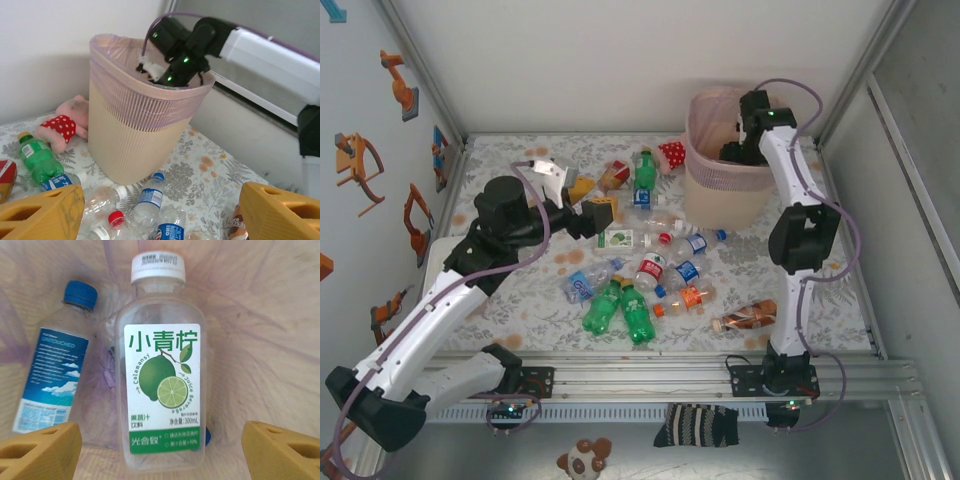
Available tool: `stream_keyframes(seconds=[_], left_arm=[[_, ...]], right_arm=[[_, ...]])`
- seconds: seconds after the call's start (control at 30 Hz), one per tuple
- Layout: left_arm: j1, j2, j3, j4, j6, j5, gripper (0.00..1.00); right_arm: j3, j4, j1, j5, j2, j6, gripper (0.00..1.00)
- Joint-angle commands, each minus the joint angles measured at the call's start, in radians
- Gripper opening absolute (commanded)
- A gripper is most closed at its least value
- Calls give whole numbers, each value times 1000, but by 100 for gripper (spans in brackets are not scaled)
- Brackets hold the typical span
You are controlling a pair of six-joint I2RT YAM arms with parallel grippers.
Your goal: Put the plastic bottles in the bin
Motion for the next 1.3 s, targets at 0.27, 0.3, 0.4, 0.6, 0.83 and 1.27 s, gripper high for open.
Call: stream_keyframes(seconds=[0.27,0.3,0.4,0.6,0.83,1.27], left_arm=[[19,60,12,-68,-46,-161,79],[23,67,10,-74,-51,-179,79],[39,88,12,-117,-100,-273,78],[93,141,18,-208,-187,-382,78],[117,226,46,-303,-305,-558,80],[156,589,241,-463,-406,-565,86]], right_arm=[[59,-55,-7,-24,-189,6,81],[62,-56,-8,-25,-202,6,81],[65,-53,-8,-33,-245,10,80],[45,-31,-8,-52,-342,23,79],[-73,36,-8,-68,-503,41,78],[-255,68,-8,-49,-699,35,78]])
